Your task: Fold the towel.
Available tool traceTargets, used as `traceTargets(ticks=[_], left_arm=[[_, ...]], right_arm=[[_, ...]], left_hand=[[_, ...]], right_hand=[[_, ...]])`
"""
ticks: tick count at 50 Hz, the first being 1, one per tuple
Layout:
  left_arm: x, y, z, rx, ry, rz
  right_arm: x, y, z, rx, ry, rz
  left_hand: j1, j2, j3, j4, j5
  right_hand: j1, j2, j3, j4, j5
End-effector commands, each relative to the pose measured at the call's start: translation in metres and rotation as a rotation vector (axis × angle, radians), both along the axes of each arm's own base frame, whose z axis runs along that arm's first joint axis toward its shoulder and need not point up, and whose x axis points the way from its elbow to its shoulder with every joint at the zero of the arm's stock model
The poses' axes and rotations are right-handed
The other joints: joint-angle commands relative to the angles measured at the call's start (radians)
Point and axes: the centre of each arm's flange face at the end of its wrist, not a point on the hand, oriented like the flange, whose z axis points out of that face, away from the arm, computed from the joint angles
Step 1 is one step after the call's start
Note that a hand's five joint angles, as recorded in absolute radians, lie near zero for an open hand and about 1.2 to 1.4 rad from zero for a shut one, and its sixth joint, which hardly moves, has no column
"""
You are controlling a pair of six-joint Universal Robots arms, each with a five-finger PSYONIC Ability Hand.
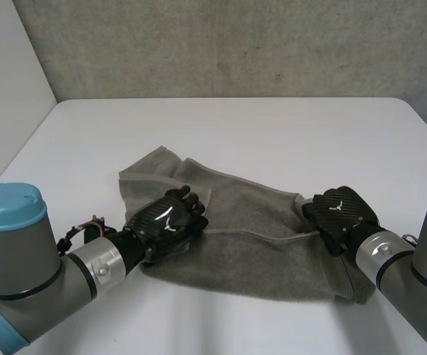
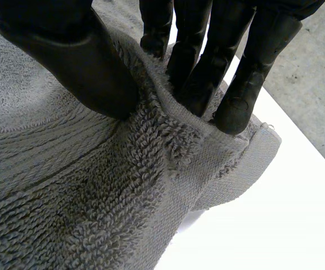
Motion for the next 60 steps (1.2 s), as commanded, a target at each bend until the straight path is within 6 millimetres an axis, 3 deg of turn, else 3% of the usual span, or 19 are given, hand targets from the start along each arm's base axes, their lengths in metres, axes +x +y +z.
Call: traceTargets(ticks=[1, 14, 18, 22, 36, 44, 46, 48, 53, 55, 56, 57, 58, 59, 60], left_arm=[[-0.001, 0.010, 0.004, 0.022, 0.021, -0.048], [0.000, 0.016, -0.006, 0.056, 0.013, -0.079], [0.000, 0.012, -0.009, 0.059, 0.008, -0.069], [0.000, 0.007, -0.008, 0.049, 0.008, -0.056], [0.005, -0.011, -0.010, 0.016, -0.024, 0.052], [0.012, -0.025, -0.005, -0.006, -0.018, 0.093], [0.013, -0.033, 0.000, -0.026, -0.011, 0.107], [0.011, -0.038, 0.003, -0.044, -0.007, 0.112], [0.008, -0.063, 0.018, -0.119, 0.017, 0.158], [0.003, -0.087, 0.034, -0.202, 0.055, 0.204], [0.003, -0.087, 0.034, -0.203, 0.055, 0.204], [0.000, -0.101, 0.047, -0.260, 0.094, 0.229], [0.000, -0.101, 0.048, -0.261, 0.094, 0.229], [-0.005, -0.114, 0.065, -0.318, 0.155, 0.255], [-0.009, -0.127, 0.088, -0.367, 0.244, 0.284]], right_arm=[[0.000, 0.000, -0.001, 0.002, 0.001, -0.001], [0.000, -0.001, -0.003, 0.008, 0.003, -0.001], [0.000, 0.000, -0.004, 0.012, 0.006, 0.001], [0.000, 0.000, -0.005, 0.014, 0.007, 0.000], [0.001, -0.001, -0.003, 0.009, 0.004, 0.002], [0.004, -0.008, 0.005, -0.019, -0.015, 0.008], [0.006, -0.013, 0.008, -0.034, -0.018, 0.007], [0.008, -0.019, 0.012, -0.050, -0.022, 0.004], [0.016, -0.045, 0.041, -0.161, -0.060, -0.006], [0.022, -0.067, 0.075, -0.283, -0.102, -0.014], [0.022, -0.067, 0.075, -0.283, -0.103, -0.014], [0.025, -0.078, 0.096, -0.359, -0.132, -0.024], [0.027, -0.089, 0.121, -0.449, -0.173, -0.044], [0.027, -0.089, 0.121, -0.450, -0.174, -0.044], [0.029, -0.100, 0.149, -0.565, -0.235, -0.064]], left_hand=[[0.052, 0.054, 0.054, 0.054, 0.058], [0.076, 0.077, 0.077, 0.077, 0.081], [0.120, 0.121, 0.121, 0.121, 0.125], [0.357, 0.359, 0.358, 0.358, 0.362], [0.417, 0.418, 0.418, 0.418, 0.422], [0.748, 0.750, 0.750, 0.749, 0.753], [0.996, 0.998, 0.998, 0.997, 1.001], [0.997, 0.999, 0.999, 0.999, 1.003], [0.997, 0.999, 0.999, 0.999, 1.003], [0.997, 0.999, 0.999, 0.999, 1.003], [0.997, 0.999, 0.999, 0.999, 1.003], [0.997, 0.999, 0.999, 0.999, 1.003], [0.997, 0.999, 0.999, 0.999, 1.003], [0.997, 0.999, 0.999, 0.999, 1.003], [0.997, 0.999, 0.999, 0.999, 1.003]], right_hand=[[0.075, 0.100, 0.061, 0.058, 0.080], [0.075, 0.100, 0.061, 0.058, 0.080], [0.075, 0.100, 0.061, 0.058, 0.080], [0.075, 0.100, 0.061, 0.058, 0.080], [0.075, 0.100, 0.061, 0.058, 0.080], [0.075, 0.100, 0.061, 0.058, 0.080], [0.075, 0.100, 0.061, 0.058, 0.080], [0.075, 0.100, 0.061, 0.058, 0.080], [0.075, 0.100, 0.061, 0.058, 0.080], [0.075, 0.100, 0.061, 0.058, 0.080], [0.075, 0.100, 0.061, 0.058, 0.080], [0.075, 0.100, 0.061, 0.058, 0.080], [0.075, 0.100, 0.061, 0.058, 0.080], [0.075, 0.100, 0.061, 0.058, 0.080], [0.075, 0.100, 0.061, 0.058, 0.080]])
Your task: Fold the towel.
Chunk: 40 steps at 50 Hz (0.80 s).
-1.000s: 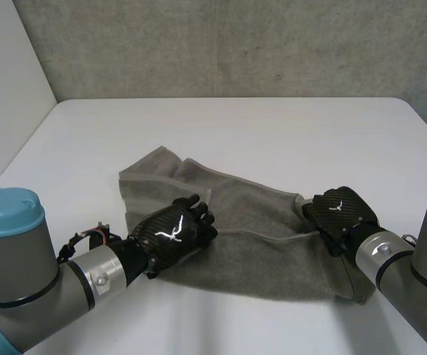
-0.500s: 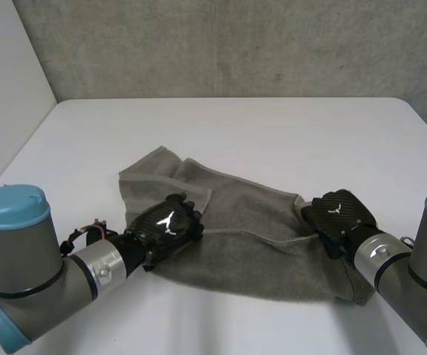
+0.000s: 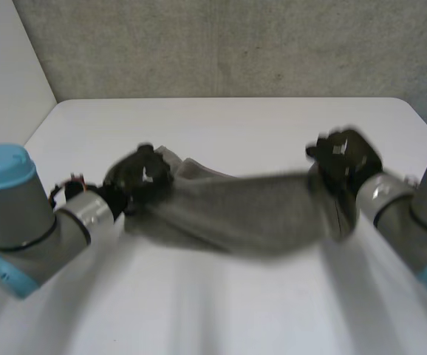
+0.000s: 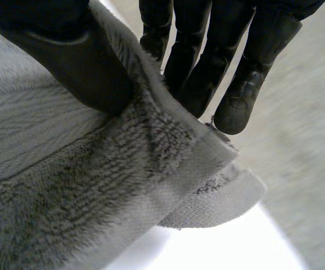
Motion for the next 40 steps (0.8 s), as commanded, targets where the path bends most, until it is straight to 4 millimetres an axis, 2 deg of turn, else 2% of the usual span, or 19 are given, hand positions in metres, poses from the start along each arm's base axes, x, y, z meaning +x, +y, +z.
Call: traceTargets(ticks=[1, 3, 4, 5, 6, 8, 12, 14, 17, 19, 20, 22, 23, 24, 25, 27, 30, 34, 40], left_arm=[[-0.015, -0.051, 0.061, -0.219, 0.193, 0.091], [-0.022, -0.068, 0.116, -0.309, 0.435, 0.129], [-0.022, -0.069, 0.117, -0.309, 0.436, 0.129], [-0.023, -0.072, 0.145, -0.325, 0.587, 0.145], [-0.023, -0.072, 0.145, -0.325, 0.589, 0.145], [-0.015, -0.073, 0.193, -0.320, 0.880, 0.175], [-0.006, -0.070, 0.210, -0.249, 1.065, 0.201], [-0.004, -0.068, 0.206, -0.197, 1.091, 0.212], [-0.002, -0.062, 0.172, -0.053, 1.039, 0.275], [0.003, -0.050, 0.124, 0.096, 0.946, 0.360], [0.003, -0.050, 0.124, 0.097, 0.946, 0.361], [0.010, -0.033, 0.070, 0.245, 0.857, 0.439], [0.010, -0.032, 0.069, 0.246, 0.857, 0.440], [0.014, -0.022, 0.044, 0.316, 0.818, 0.475], [0.014, -0.022, 0.044, 0.317, 0.818, 0.475], [0.022, -0.002, 0.005, 0.430, 0.757, 0.535], [0.027, 0.015, -0.019, 0.510, 0.713, 0.576], [0.031, 0.025, -0.028, 0.550, 0.696, 0.593], [0.032, 0.038, -0.019, 0.590, 0.676, 0.578]], right_arm=[[0.011, -0.043, 0.091, -0.340, -0.156, -0.049], [0.011, -0.055, 0.147, -0.598, -0.303, -0.072], [0.011, -0.056, 0.148, -0.599, -0.303, -0.072], [0.007, -0.058, 0.172, -0.708, -0.365, -0.088], [0.007, -0.056, 0.190, -0.791, -0.413, -0.088], [0.006, -0.052, 0.201, -0.836, -0.438, -0.088], [0.007, -0.048, 0.204, -0.825, -0.430, -0.081], [0.014, -0.044, 0.183, -0.700, -0.382, -0.055], [0.029, -0.031, 0.150, -0.507, -0.303, 0.022], [0.034, -0.026, 0.128, -0.394, -0.256, 0.057], [0.034, -0.026, 0.127, -0.393, -0.256, 0.057], [0.038, -0.017, 0.081, -0.176, -0.167, 0.109], [0.038, -0.017, 0.081, -0.175, -0.166, 0.109], [0.038, -0.012, 0.058, -0.077, -0.130, 0.125], [0.037, -0.005, 0.035, 0.018, -0.092, 0.140], [0.036, 0.001, 0.013, 0.092, -0.054, 0.146], [0.032, 0.010, -0.025, 0.202, 0.029, 0.145], [0.028, 0.018, -0.045, 0.235, 0.100, 0.146], [0.018, 0.028, -0.048, 0.255, 0.124, 0.106]], left_hand=[[0.228, 0.185, 0.184, 0.183, 0.212], [0.228, 0.185, 0.184, 0.183, 0.212], [0.228, 0.185, 0.184, 0.183, 0.212], [0.228, 0.185, 0.184, 0.183, 0.212], [0.228, 0.185, 0.184, 0.183, 0.212], [0.228, 0.185, 0.184, 0.183, 0.212], [0.228, 0.185, 0.184, 0.183, 0.212], [0.228, 0.185, 0.184, 0.183, 0.212], [0.228, 0.185, 0.184, 0.183, 0.212], [0.228, 0.185, 0.184, 0.183, 0.212], [0.228, 0.185, 0.184, 0.183, 0.212], [0.228, 0.185, 0.184, 0.183, 0.212], [0.228, 0.185, 0.184, 0.183, 0.212], [0.228, 0.185, 0.184, 0.183, 0.212], [0.228, 0.185, 0.184, 0.183, 0.212], [0.228, 0.185, 0.184, 0.183, 0.212], [0.228, 0.185, 0.184, 0.183, 0.212], [0.228, 0.185, 0.184, 0.183, 0.212], [0.228, 0.185, 0.184, 0.183, 0.212]], right_hand=[[0.070, 0.086, 0.058, 0.058, 0.080], [0.070, 0.086, 0.058, 0.058, 0.080], [0.070, 0.086, 0.058, 0.058, 0.080], [0.070, 0.086, 0.058, 0.058, 0.080], [0.070, 0.086, 0.058, 0.058, 0.080], [0.070, 0.086, 0.058, 0.058, 0.080], [0.070, 0.086, 0.058, 0.058, 0.080], [0.070, 0.086, 0.058, 0.058, 0.080], [0.070, 0.086, 0.058, 0.058, 0.080], [0.070, 0.086, 0.058, 0.058, 0.080], [0.070, 0.086, 0.058, 0.058, 0.080], [0.070, 0.086, 0.058, 0.058, 0.080], [0.070, 0.086, 0.058, 0.058, 0.080], [0.070, 0.086, 0.058, 0.058, 0.080], [0.070, 0.086, 0.058, 0.058, 0.080], [0.070, 0.086, 0.058, 0.058, 0.080], [0.070, 0.086, 0.058, 0.058, 0.080], [0.070, 0.086, 0.058, 0.058, 0.080], [-0.683, -0.668, -0.695, -0.695, -0.673]])
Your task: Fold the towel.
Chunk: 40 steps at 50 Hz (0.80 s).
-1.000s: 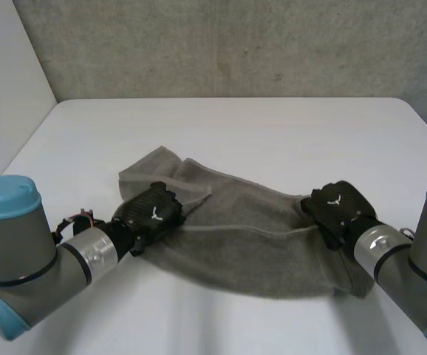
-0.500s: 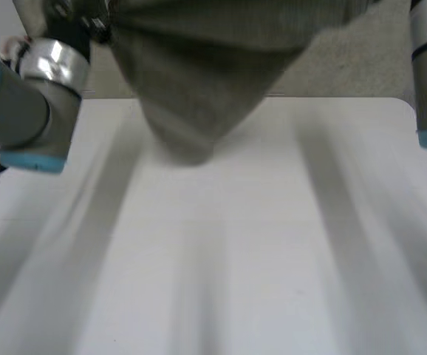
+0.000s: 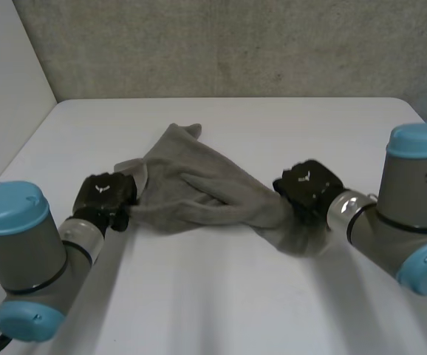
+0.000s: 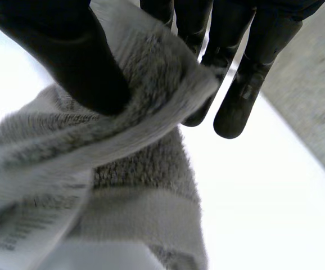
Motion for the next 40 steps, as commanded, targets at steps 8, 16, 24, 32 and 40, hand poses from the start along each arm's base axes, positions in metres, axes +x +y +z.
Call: traceTargets(ticks=[8, 16, 24, 32, 40], left_arm=[[0.002, 0.018, 0.031, -0.006, 0.017, -0.039], [0.003, 0.025, 0.039, -0.038, 0.028, -0.052], [0.003, 0.026, 0.034, -0.058, 0.038, -0.061], [0.004, 0.024, 0.030, -0.086, 0.047, -0.057], [0.005, 0.023, 0.028, -0.104, 0.053, -0.053]], right_arm=[[-0.018, 0.021, 0.009, 0.002, -0.011, -0.101], [-0.026, 0.034, 0.016, 0.134, -0.221, -0.208], [-0.029, 0.047, 0.009, 0.157, -0.250, -0.219], [-0.030, 0.055, -0.002, 0.093, -0.270, -0.192], [-0.025, 0.071, -0.014, 0.010, -0.179, -0.113]], left_hand=[[0.228, 0.181, 0.180, 0.178, 0.198], [0.228, 0.181, 0.180, 0.178, 0.198], [0.228, 0.181, 0.180, 0.178, 0.198], [0.228, 0.181, 0.180, 0.178, 0.198], [0.228, 0.181, 0.180, 0.178, 0.198]], right_hand=[[-0.690, -0.684, -0.689, -0.692, -0.686], [-0.690, -0.684, -0.689, -0.692, -0.686], [-0.625, -0.620, -0.624, -0.628, -0.622], [-0.528, -0.523, -0.527, -0.531, -0.525], [-0.481, -0.476, -0.480, -0.484, -0.478]])
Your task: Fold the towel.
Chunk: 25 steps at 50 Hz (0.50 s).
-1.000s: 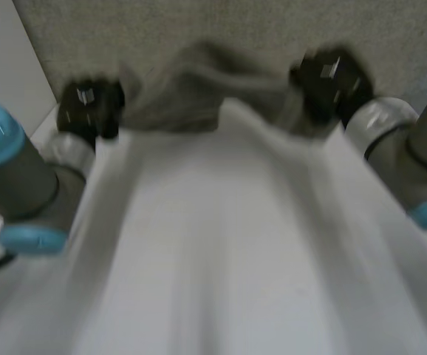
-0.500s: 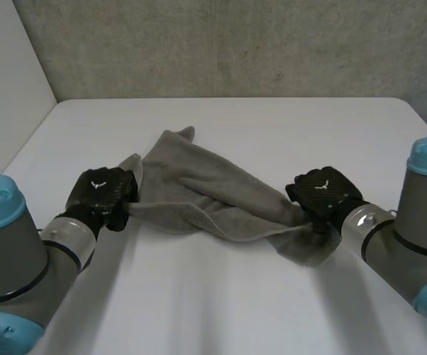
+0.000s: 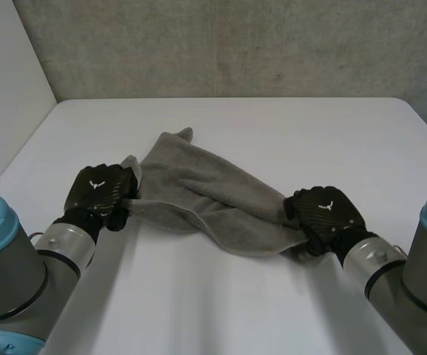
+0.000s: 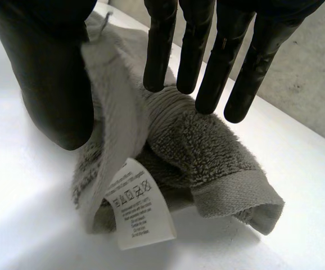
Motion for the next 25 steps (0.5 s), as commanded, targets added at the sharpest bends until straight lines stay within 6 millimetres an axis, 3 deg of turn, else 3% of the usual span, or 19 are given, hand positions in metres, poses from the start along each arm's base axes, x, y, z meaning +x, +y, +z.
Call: traceTargets(ticks=[1, 6, 8, 10, 14, 16, 17, 19, 22, 24, 25], left_arm=[[0.001, 0.000, -0.001, -0.016, 0.006, 0.002], [0.001, -0.001, -0.003, -0.020, 0.008, 0.004], [0.001, -0.001, -0.003, -0.025, 0.009, 0.004], [0.001, -0.001, -0.003, -0.027, 0.009, 0.004], [0.002, 0.000, -0.004, -0.022, 0.008, 0.004], [0.002, 0.000, -0.004, -0.023, 0.009, 0.005], [0.003, 0.000, -0.002, -0.024, 0.009, 0.007], [0.003, 0.002, -0.003, -0.020, 0.009, 0.007], [0.002, 0.005, 0.000, -0.030, 0.013, 0.000], [0.003, 0.007, 0.025, -0.106, 0.045, -0.002], [0.003, 0.007, 0.025, -0.106, 0.045, -0.002]], right_arm=[[0.005, 0.013, -0.009, -0.087, 0.090, 0.069], [0.008, 0.015, -0.011, -0.124, 0.117, 0.086], [0.008, 0.014, -0.010, -0.129, 0.117, 0.086], [0.007, 0.012, -0.009, -0.134, 0.111, 0.080], [0.006, 0.007, 0.000, -0.167, 0.083, 0.061], [0.002, 0.003, 0.026, -0.268, 0.016, 0.023], [0.002, 0.003, 0.026, -0.269, 0.016, 0.023], [-0.010, -0.004, 0.055, -0.372, -0.064, -0.039], [-0.020, -0.010, 0.068, -0.412, -0.092, -0.083], [-0.032, -0.016, 0.092, -0.478, -0.147, -0.132], [-0.032, -0.016, 0.092, -0.479, -0.147, -0.132]], left_hand=[[0.228, 0.181, 0.180, 0.178, 0.198], [0.228, 0.181, 0.180, 0.178, 0.198], [0.228, 0.181, 0.180, 0.178, 0.198], [0.228, 0.181, 0.180, 0.178, 0.198], [0.228, 0.181, 0.180, 0.178, 0.198], [0.228, 0.181, 0.180, 0.178, 0.198], [0.228, 0.181, 0.180, 0.178, 0.198], [0.228, 0.181, 0.180, 0.178, 0.198], [0.228, 0.181, 0.180, 0.178, 0.198], [0.228, 0.181, 0.180, 0.178, 0.198], [0.228, 0.181, 0.180, 0.178, 0.198]], right_hand=[[0.043, 0.053, 0.044, 0.044, 0.034], [0.169, 0.179, 0.171, 0.170, 0.161], [0.289, 0.299, 0.291, 0.291, 0.281], [0.625, 0.635, 0.627, 0.626, 0.617], [0.767, 0.777, 0.769, 0.768, 0.758], [0.767, 0.777, 0.769, 0.768, 0.758], [0.767, 0.777, 0.769, 0.768, 0.758], [0.767, 0.777, 0.769, 0.768, 0.758], [0.767, 0.777, 0.769, 0.768, 0.758], [0.767, 0.777, 0.769, 0.768, 0.758], [0.767, 0.777, 0.769, 0.768, 0.758]])
